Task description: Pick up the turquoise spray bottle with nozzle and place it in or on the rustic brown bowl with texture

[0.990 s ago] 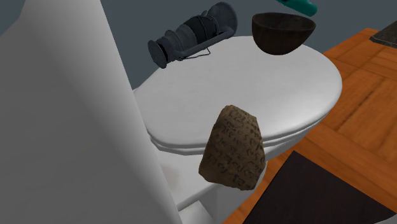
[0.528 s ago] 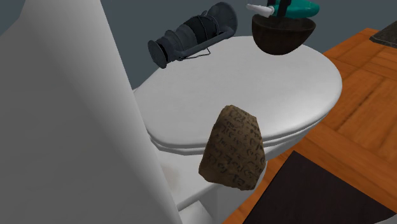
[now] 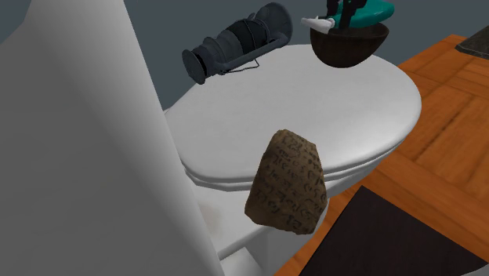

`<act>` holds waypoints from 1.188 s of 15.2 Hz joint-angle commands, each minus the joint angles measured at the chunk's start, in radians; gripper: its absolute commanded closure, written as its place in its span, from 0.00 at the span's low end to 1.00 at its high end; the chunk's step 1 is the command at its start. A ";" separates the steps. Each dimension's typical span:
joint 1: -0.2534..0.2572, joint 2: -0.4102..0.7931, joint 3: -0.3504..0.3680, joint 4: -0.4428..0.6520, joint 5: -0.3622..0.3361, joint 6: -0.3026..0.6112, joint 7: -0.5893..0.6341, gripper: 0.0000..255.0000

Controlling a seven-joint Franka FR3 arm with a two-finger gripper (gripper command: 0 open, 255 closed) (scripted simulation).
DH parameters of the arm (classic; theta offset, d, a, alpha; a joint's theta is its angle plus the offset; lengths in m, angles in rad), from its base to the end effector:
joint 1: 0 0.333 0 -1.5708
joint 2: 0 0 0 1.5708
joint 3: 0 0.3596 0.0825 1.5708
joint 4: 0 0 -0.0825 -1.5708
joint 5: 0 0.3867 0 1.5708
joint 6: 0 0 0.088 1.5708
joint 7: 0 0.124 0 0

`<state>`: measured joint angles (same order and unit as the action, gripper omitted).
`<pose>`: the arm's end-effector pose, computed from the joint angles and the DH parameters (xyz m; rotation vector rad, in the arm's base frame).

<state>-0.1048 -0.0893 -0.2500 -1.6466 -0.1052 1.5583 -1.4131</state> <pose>0.4851 -0.2009 0.6612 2.6664 1.5588 -0.1010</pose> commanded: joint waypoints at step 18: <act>0.001 0.051 0.000 0.190 0.012 -0.140 -0.012 0.00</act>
<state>-0.1033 -0.0382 -0.2495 -1.4570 -0.0937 1.4190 -1.4249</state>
